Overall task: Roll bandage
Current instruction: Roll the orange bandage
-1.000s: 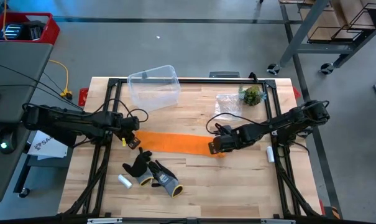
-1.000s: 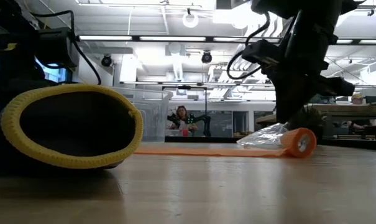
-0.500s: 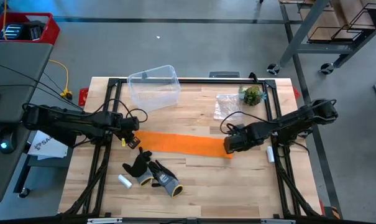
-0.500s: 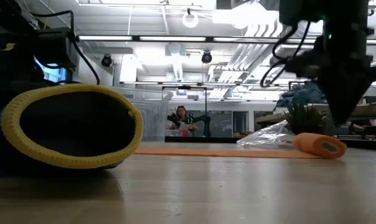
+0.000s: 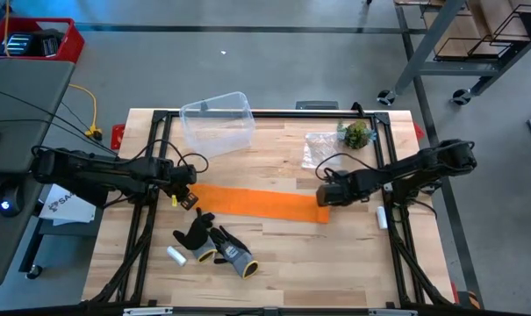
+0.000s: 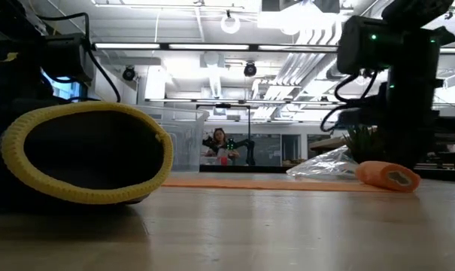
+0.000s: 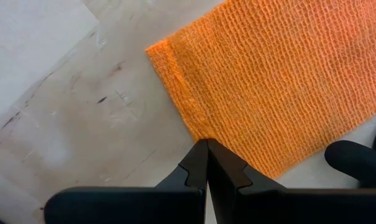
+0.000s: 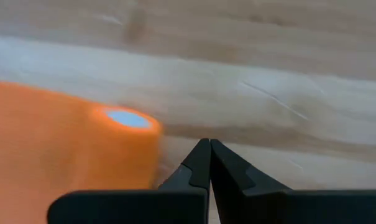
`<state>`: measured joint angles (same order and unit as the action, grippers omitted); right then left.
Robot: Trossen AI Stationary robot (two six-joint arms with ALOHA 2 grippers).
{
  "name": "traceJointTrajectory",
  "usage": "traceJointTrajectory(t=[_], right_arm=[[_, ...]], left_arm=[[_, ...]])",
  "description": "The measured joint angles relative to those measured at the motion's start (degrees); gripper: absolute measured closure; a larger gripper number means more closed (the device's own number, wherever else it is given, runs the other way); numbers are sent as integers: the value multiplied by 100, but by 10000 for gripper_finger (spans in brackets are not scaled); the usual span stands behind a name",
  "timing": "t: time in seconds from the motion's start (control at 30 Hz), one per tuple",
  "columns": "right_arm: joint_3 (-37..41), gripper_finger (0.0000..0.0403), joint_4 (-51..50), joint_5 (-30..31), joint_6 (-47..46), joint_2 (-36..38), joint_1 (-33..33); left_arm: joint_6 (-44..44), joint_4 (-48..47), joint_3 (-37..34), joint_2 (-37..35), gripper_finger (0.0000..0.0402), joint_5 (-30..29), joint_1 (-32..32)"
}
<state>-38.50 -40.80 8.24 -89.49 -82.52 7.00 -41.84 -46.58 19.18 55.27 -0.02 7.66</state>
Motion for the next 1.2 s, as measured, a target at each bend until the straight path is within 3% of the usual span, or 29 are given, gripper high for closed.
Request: traceJointTrajectory(t=[0.27,0.83,0.93,1.07,1.2], right_arm=[[-69,403,573,41,239,0,-186],[-1046,403,1254,285,565,0,-188],[-1351,403,749,289,839,0,-187],[-1584,403,-712,254,719,0,-43],[-1078,403,-1352,-335,450,3,11]], left_arm=[[-10,4,0,-2,402,-8,0],[-10,17,0,-2,402,-29,0],[-7,19,0,-2,402,-36,0],[-7,21,0,-2,402,-43,0],[-5,25,0,-2,402,-49,0]])
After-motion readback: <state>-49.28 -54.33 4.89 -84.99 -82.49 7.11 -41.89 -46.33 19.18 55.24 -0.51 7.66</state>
